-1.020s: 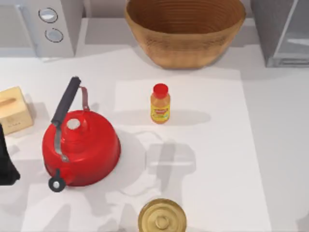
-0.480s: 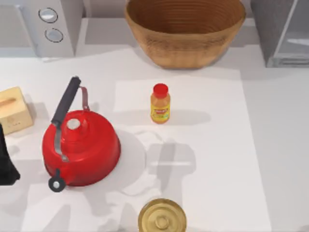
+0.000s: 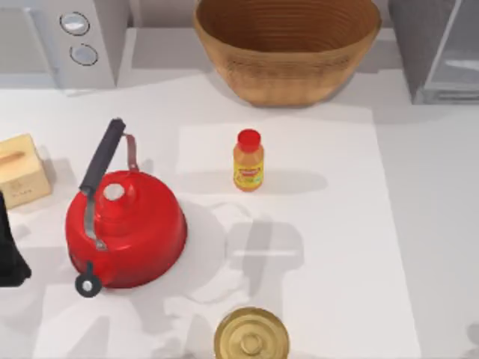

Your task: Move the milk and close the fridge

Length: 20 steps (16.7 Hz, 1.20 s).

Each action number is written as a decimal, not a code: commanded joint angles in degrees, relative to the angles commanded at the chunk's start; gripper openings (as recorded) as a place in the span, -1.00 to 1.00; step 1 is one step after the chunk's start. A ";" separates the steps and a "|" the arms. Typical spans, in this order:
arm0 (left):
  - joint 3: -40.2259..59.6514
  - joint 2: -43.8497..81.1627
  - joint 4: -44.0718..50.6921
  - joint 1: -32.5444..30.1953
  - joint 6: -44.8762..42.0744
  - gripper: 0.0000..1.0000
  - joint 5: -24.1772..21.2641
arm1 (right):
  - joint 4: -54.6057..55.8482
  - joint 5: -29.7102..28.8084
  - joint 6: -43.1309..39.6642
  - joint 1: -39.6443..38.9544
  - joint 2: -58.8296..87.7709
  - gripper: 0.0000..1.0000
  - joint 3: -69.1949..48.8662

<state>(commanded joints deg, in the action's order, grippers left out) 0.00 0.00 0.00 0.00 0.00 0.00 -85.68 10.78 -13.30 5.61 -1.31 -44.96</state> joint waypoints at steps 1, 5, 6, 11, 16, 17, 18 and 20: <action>0.00 0.00 0.00 0.00 0.00 1.00 0.00 | -0.18 3.20 -4.23 3.18 4.10 1.00 -2.08; 0.00 0.00 0.00 0.00 0.00 1.00 0.00 | -0.36 16.72 -26.88 21.15 26.30 1.00 -11.37; 0.00 0.00 0.00 0.00 0.00 1.00 0.00 | -0.37 19.86 -33.66 26.97 33.05 1.00 -13.70; 0.00 0.00 0.00 0.00 0.00 1.00 0.00 | -0.79 33.10 -68.71 59.59 68.30 1.00 -23.09; 0.00 0.00 0.00 0.00 0.00 1.00 0.00 | -0.74 40.59 -93.49 85.95 93.80 1.00 -28.48; 0.00 0.00 0.00 0.00 0.00 1.00 0.00 | -0.54 41.21 -96.67 89.49 97.18 1.00 -29.30; 0.00 0.00 0.00 0.00 0.00 1.00 0.00 | -0.27 41.76 -99.26 92.42 100.04 1.00 -30.03; 0.00 0.00 0.00 0.00 0.00 1.00 0.00 | 0.44 42.68 -102.69 96.49 104.03 1.00 -31.10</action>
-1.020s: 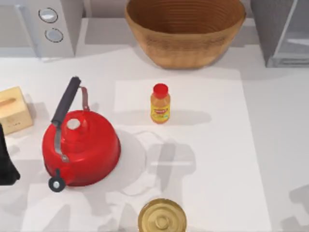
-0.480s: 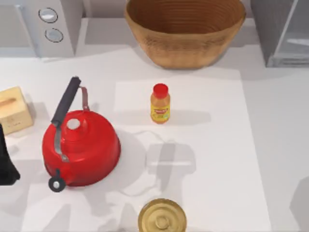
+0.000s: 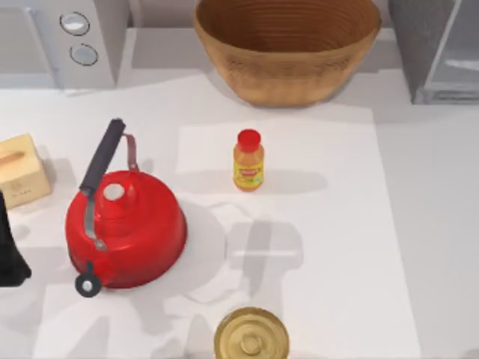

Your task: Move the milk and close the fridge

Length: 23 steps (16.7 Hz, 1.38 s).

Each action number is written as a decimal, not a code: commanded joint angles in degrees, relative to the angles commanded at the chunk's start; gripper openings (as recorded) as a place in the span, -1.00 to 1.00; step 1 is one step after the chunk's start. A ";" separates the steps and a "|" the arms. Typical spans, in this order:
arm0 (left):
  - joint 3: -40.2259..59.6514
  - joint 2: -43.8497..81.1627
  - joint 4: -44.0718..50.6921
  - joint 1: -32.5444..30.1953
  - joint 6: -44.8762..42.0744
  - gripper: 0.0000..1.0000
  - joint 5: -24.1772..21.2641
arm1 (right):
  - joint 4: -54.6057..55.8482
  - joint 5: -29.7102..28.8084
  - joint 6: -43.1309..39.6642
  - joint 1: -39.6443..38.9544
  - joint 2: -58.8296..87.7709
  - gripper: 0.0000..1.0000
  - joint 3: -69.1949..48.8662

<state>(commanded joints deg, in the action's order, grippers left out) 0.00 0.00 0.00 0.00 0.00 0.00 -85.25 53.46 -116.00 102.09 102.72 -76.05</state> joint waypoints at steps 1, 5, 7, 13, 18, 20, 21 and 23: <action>0.00 0.00 0.00 0.00 0.00 1.00 0.00 | 0.32 0.33 -0.91 1.13 1.11 1.00 -0.30; 0.00 0.00 0.00 0.00 0.00 1.00 0.00 | 0.51 0.52 -1.34 1.66 1.62 1.00 -0.44; 0.00 0.00 0.00 0.00 0.00 1.00 0.00 | 0.54 0.41 -1.19 1.39 1.48 1.00 -0.24; 0.00 0.00 0.00 0.00 0.00 1.00 0.00 | 11.81 -1.17 10.63 -7.47 1.75 1.00 -0.21; 0.00 0.00 0.00 0.00 0.00 1.00 0.00 | 30.84 -3.82 34.96 -21.30 2.07 1.00 -0.01; 0.00 0.00 0.00 0.00 0.00 1.00 0.00 | 39.42 -5.16 46.28 -27.44 2.12 1.00 0.16; 0.00 0.00 0.00 0.00 0.00 1.00 0.00 | 43.66 -5.85 51.80 -30.50 2.13 1.00 0.27; 0.00 0.00 0.00 0.00 0.00 1.00 0.00 | 51.68 -7.23 61.78 -36.37 2.13 1.00 0.55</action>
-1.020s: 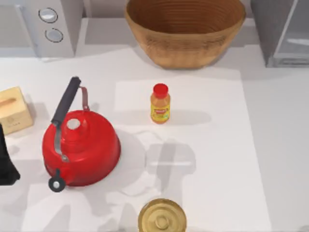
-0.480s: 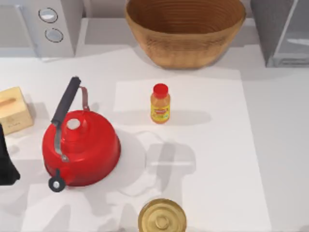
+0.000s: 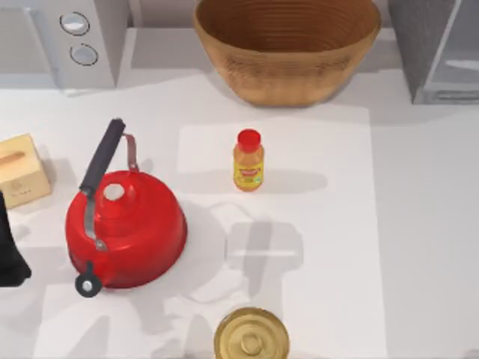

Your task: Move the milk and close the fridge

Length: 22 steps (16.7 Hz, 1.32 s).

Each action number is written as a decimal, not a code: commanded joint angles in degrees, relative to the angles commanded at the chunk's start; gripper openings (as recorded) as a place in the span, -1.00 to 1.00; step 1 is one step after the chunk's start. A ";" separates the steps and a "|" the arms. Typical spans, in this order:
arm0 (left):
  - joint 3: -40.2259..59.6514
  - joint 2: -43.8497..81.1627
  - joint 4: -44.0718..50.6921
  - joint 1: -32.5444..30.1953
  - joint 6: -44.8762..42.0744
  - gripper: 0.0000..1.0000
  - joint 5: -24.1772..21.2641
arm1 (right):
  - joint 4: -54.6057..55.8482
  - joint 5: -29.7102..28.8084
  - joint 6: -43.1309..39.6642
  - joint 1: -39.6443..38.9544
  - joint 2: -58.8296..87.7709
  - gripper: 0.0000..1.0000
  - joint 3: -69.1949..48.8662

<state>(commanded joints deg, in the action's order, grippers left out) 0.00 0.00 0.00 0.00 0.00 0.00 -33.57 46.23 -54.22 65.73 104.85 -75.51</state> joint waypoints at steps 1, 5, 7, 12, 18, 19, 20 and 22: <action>0.00 0.00 0.00 0.00 0.00 1.00 0.00 | 3.66 -0.65 4.25 -2.72 0.01 1.00 0.16; 0.00 0.00 0.00 0.00 0.00 1.00 0.00 | 14.11 -2.60 15.21 -10.79 0.15 1.00 0.78; 0.00 0.00 0.00 0.00 0.00 1.00 0.00 | 15.94 -2.97 17.07 -12.33 0.24 1.00 0.91; 0.00 0.00 0.00 0.00 0.00 1.00 0.00 | 16.31 -2.99 17.11 -11.82 -0.08 1.00 1.50; 0.00 0.00 0.00 0.00 0.00 1.00 0.00 | 21.16 -12.24 26.33 -24.68 -1.62 1.00 6.26; 0.00 0.00 0.00 0.00 0.00 1.00 0.00 | 22.36 -15.17 28.74 -28.71 -2.20 1.00 7.26; 0.00 0.00 0.00 0.00 0.00 1.00 0.00 | 23.64 -18.33 31.28 -33.02 -2.87 1.00 8.30; 0.00 0.00 0.00 0.00 0.00 1.00 0.00 | 26.41 -24.87 36.69 -41.97 -4.50 1.00 10.57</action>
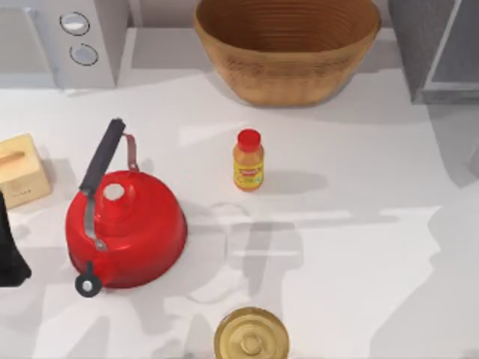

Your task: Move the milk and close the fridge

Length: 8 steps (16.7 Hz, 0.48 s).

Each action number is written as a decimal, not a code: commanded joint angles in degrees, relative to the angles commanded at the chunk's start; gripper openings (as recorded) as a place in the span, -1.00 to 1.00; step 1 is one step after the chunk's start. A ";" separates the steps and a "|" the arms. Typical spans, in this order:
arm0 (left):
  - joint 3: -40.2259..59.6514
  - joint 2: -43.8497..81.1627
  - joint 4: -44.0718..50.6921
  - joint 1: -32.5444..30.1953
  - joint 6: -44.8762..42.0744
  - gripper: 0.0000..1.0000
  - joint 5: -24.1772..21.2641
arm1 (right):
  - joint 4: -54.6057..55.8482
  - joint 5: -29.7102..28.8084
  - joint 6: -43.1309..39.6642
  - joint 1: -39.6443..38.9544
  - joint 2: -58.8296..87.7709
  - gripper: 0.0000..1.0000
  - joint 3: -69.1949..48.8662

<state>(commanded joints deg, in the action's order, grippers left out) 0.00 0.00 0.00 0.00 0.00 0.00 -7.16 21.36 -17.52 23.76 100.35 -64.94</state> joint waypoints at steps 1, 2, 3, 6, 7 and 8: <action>0.00 0.00 0.00 0.00 0.00 1.00 0.00 | 1.40 -3.22 2.73 -4.41 -0.97 1.00 1.22; 0.00 0.00 0.00 0.00 0.00 1.00 0.00 | 2.79 -6.34 5.32 -8.44 -1.96 1.00 2.40; 0.00 0.00 0.00 0.00 0.00 1.00 0.00 | 4.20 -9.35 7.85 -11.99 -2.97 1.00 3.57; 0.00 0.00 0.00 0.00 0.00 1.00 0.00 | 8.36 -16.84 14.33 -19.79 -6.15 1.00 6.84; 0.00 0.00 0.00 0.00 0.00 1.00 0.00 | 9.40 -18.29 15.68 -21.21 -6.98 1.00 7.62; 0.00 0.00 0.00 0.00 0.00 1.00 0.00 | 10.08 -19.14 16.50 -22.06 -7.52 1.00 8.11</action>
<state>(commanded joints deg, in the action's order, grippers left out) 0.00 0.00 0.00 0.00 0.00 0.00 2.92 2.22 -1.03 1.70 92.83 -56.83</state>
